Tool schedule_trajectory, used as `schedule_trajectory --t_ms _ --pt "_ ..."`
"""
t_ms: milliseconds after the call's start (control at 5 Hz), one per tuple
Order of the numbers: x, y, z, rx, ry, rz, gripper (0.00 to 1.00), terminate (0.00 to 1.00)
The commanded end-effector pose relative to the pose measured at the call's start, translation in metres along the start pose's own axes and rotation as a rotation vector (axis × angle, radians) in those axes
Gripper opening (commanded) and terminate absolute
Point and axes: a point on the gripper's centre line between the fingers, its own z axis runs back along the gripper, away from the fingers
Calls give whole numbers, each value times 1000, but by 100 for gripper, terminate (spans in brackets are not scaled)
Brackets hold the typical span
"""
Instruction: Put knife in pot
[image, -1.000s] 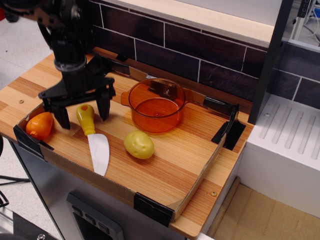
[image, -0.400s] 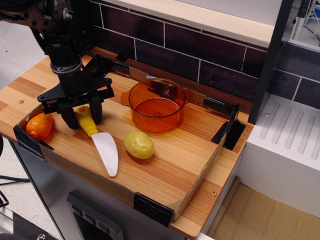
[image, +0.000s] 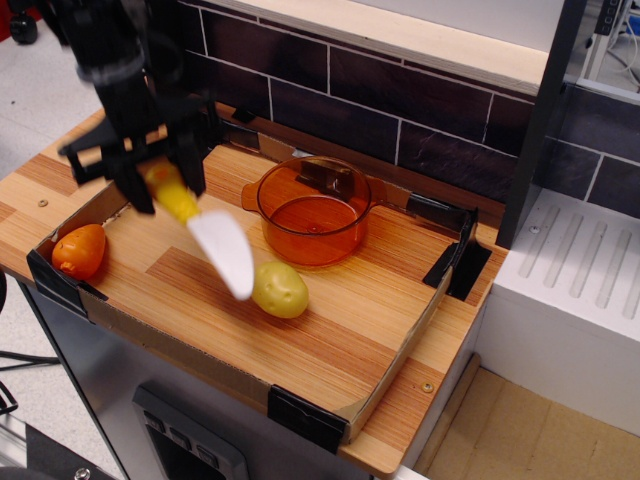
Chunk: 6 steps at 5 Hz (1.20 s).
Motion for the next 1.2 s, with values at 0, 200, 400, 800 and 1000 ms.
schedule_trajectory --t_ms 0,200,400,800,1000 --pt "-7 -39 11 -42 -22 29 0 0" --pt "-5 -63 10 -60 -42 74 0 0" --pt "-4 -86 7 -62 -29 102 0 0" --pt "-1 -85 -16 -13 -60 95 0 0" --pt "-10 -84 -21 21 -87 59 100 0"
